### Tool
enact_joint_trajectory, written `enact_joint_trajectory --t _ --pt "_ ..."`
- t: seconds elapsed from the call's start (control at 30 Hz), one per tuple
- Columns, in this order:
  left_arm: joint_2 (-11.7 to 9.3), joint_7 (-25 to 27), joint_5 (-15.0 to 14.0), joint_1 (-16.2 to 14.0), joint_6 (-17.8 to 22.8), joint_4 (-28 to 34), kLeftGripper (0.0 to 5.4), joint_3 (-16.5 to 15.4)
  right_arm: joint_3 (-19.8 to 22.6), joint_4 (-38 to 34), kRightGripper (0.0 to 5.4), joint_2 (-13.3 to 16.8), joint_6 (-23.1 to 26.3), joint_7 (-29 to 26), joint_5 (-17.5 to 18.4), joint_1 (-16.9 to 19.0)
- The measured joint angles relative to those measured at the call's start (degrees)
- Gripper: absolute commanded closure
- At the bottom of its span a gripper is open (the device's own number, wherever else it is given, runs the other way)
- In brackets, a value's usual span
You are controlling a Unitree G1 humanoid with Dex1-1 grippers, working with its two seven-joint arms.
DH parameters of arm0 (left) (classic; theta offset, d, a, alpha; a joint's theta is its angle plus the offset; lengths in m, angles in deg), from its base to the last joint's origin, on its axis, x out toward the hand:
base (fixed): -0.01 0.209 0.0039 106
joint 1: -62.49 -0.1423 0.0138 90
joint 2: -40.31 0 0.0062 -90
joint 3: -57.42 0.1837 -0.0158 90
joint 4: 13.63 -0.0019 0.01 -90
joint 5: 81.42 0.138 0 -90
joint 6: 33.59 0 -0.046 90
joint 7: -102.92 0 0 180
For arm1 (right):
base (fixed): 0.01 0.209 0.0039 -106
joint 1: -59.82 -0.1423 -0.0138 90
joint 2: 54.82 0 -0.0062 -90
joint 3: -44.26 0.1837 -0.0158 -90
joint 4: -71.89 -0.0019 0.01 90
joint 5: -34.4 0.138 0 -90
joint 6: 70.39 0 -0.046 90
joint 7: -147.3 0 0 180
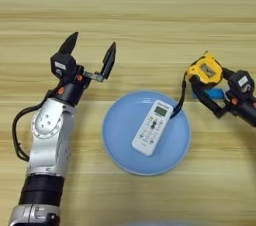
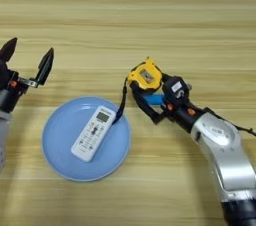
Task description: Move the objects on the table
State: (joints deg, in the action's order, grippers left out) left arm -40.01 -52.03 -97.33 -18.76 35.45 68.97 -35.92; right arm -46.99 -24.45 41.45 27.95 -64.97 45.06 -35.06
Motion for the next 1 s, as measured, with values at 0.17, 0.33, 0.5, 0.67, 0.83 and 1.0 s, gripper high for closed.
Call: enact_joint_trajectory --t 0.17,0.33,0.5,0.67,0.83,1.0 --pt "0.14 -0.06 0.02 -0.13 -0.14 -0.11 0.0 0.15 -2.41 4.72 1.15 -2.38 1.14 2.04 -2.37 -4.98" --pt "0.25 -0.06 0.01 -0.23 -0.31 -0.27 0.0 0.16 -4.29 11.66 1.16 -3.53 0.91 2.81 -4.85 -8.06" --pt "0.39 -0.09 0.01 -0.3 -0.51 -0.37 0.0 0.19 -6.02 17.93 1.16 -4.91 0.6 2.69 -6.4 -10.63" --pt "0.62 -0.09 0.01 -0.4 -0.74 -0.4 0.0 0.24 -6.5 24.62 1.16 -6.42 -0.34 2.94 -7.51 -14.96" --pt "0.63 -0.07 0.0 -0.47 -0.76 -0.46 0.0 0.21 -7.59 28.58 1.16 -7.62 -0.85 1.79 -8.41 -17.31" --pt "0.63 -0.02 -0.01 -0.47 -0.78 -0.55 0.0 0.21 -7.98 30.43 1.16 -7.92 -1.32 1.16 -8.96 -17.83"
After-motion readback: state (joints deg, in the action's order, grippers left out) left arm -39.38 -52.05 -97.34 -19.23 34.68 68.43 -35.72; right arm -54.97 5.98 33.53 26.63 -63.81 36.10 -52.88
